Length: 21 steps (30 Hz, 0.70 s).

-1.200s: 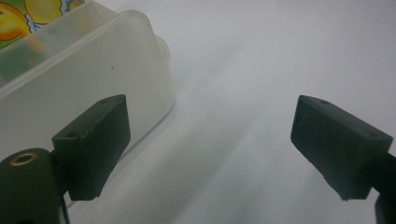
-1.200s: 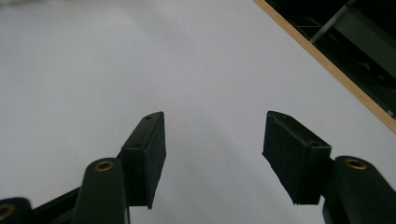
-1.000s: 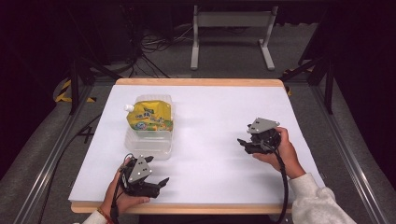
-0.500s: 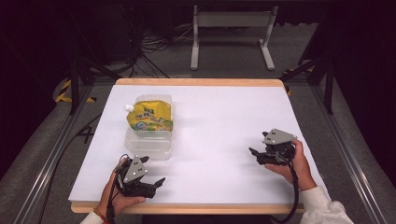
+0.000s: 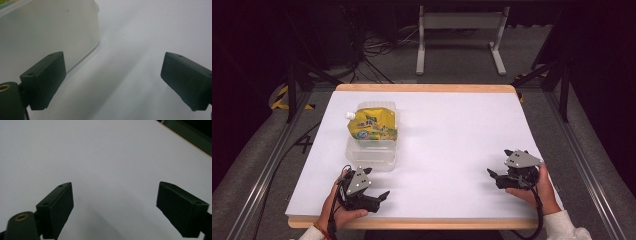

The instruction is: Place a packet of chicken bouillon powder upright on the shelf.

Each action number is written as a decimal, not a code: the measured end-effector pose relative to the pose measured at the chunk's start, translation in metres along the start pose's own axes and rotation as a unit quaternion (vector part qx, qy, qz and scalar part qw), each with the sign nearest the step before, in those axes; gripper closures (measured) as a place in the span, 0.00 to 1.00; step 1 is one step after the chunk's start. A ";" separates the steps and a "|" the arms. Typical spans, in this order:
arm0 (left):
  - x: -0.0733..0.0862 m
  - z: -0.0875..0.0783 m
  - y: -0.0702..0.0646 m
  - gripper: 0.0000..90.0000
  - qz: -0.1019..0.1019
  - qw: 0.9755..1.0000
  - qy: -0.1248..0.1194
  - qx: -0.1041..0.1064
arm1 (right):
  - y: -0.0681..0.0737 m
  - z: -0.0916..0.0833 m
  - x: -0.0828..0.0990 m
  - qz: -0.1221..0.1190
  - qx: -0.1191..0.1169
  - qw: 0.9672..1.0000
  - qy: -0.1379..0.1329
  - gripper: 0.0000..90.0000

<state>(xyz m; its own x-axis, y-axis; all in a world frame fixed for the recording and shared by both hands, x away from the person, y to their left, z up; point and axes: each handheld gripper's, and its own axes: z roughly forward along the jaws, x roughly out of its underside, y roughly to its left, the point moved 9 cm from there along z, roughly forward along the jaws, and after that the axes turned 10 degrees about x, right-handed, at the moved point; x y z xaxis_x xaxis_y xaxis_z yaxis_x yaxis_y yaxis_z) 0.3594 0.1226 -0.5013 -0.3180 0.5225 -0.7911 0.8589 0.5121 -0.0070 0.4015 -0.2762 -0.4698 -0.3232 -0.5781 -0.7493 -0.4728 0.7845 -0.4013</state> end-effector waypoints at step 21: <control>-0.001 0.007 0.002 0.06 0.030 1.000 0.005 0.004 | 0.003 -0.028 0.052 0.052 0.024 0.998 0.019 0.12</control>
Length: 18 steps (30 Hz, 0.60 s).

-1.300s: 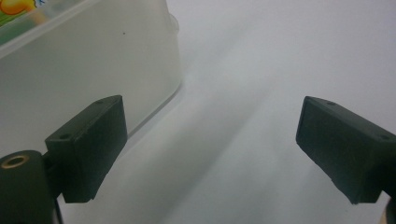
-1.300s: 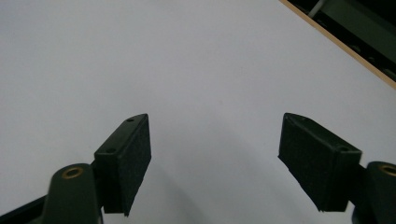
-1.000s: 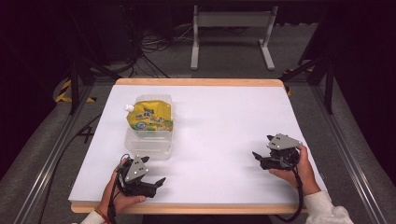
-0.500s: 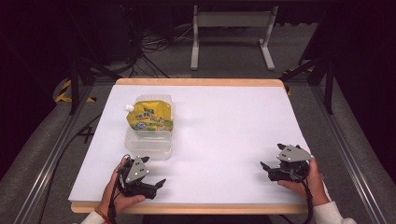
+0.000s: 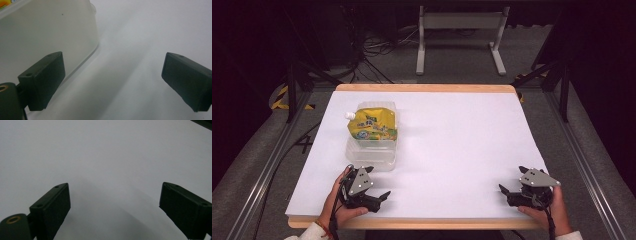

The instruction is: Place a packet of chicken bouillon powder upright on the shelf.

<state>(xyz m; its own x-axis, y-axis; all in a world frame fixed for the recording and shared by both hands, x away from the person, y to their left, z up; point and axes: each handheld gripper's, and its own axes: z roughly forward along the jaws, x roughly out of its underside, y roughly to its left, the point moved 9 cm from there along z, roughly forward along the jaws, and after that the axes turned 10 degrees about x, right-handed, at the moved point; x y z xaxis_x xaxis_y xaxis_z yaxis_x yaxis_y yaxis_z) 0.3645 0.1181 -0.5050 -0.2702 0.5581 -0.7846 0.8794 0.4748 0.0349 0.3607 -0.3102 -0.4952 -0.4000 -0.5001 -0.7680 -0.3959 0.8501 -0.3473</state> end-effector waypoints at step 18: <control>-0.004 0.002 -0.003 0.06 0.000 1.000 -0.005 0.010 | -0.013 -0.018 0.013 0.047 0.014 0.999 -0.016 0.11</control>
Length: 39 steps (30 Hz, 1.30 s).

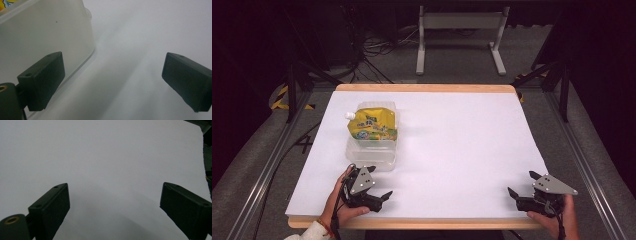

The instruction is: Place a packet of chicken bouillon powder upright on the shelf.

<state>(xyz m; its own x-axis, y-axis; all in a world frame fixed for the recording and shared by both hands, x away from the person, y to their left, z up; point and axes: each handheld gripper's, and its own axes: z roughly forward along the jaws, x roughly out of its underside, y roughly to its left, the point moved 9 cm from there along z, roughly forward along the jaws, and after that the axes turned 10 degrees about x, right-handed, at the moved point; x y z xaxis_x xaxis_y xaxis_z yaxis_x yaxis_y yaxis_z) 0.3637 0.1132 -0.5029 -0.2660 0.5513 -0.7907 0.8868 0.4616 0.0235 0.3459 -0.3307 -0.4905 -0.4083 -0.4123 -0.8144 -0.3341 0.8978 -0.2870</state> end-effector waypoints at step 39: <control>0.002 -0.002 -0.003 0.05 -0.001 1.000 0.003 0.008 | 0.003 0.005 -0.008 -0.007 0.017 1.000 -0.006 0.12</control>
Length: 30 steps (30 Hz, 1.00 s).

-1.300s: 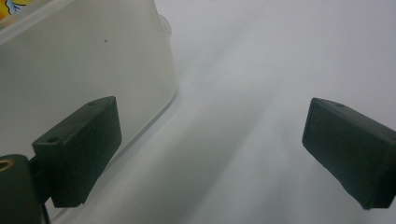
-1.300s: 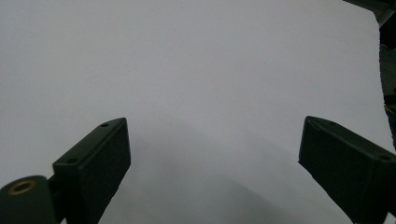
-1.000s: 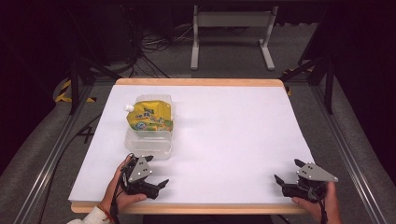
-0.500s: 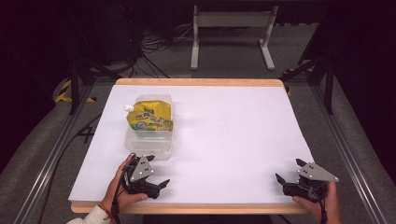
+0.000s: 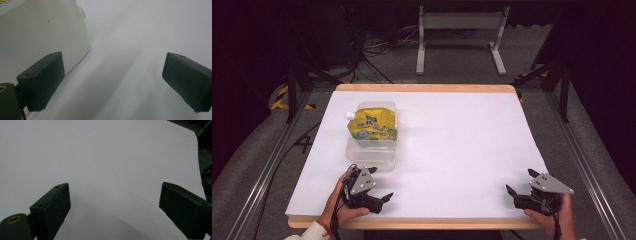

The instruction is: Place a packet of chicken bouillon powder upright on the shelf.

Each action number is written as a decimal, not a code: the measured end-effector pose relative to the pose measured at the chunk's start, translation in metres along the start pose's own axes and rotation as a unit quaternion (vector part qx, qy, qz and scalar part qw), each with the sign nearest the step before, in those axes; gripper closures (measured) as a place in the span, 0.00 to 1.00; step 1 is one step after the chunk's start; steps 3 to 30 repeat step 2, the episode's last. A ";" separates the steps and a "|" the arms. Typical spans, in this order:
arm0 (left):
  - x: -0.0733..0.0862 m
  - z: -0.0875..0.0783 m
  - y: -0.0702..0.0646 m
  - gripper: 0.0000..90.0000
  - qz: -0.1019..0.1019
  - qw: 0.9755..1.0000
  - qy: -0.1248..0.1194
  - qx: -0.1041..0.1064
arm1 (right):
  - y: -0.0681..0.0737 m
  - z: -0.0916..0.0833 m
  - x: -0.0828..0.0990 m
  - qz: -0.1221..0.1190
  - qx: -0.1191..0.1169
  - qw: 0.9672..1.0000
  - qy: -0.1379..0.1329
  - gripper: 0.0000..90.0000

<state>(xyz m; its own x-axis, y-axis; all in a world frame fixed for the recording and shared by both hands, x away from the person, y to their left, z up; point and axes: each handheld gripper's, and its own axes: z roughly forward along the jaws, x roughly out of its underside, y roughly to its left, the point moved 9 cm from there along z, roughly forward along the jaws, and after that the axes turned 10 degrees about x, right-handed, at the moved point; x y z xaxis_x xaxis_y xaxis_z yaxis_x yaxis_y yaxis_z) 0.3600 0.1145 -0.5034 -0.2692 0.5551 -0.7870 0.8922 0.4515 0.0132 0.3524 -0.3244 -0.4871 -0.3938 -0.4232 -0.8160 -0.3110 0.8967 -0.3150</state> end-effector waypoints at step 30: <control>0.002 -0.003 0.000 0.05 -0.002 1.000 0.000 -0.005 | 0.002 0.002 -0.003 -0.003 -0.004 1.000 -0.003 0.12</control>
